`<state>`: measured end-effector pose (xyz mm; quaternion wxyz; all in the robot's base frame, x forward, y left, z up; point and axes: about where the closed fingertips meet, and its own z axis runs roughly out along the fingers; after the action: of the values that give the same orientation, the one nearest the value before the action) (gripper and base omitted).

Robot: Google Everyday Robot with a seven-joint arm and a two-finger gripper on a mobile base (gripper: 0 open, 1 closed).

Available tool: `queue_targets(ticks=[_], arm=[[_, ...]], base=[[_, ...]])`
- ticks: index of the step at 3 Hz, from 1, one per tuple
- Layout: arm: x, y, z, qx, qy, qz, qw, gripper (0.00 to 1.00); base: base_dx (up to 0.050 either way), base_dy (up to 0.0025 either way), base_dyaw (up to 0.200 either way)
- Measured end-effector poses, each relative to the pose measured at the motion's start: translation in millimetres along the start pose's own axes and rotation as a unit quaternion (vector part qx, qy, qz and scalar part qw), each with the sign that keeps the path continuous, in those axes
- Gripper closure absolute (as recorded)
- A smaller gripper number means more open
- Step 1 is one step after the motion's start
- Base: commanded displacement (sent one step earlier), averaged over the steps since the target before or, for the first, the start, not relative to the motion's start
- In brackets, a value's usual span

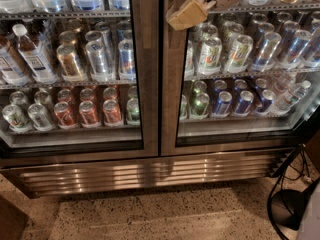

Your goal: Open right fridge door

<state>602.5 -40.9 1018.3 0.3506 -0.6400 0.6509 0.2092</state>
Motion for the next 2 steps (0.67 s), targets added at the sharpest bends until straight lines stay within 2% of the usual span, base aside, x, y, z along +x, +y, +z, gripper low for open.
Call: queue_targets(ticks=[2], arm=[[-2.9,3.3,-12.1,0.025,-0.001,-0.027,0.9993,1.0]], base=[[0.0,0.0,0.0]])
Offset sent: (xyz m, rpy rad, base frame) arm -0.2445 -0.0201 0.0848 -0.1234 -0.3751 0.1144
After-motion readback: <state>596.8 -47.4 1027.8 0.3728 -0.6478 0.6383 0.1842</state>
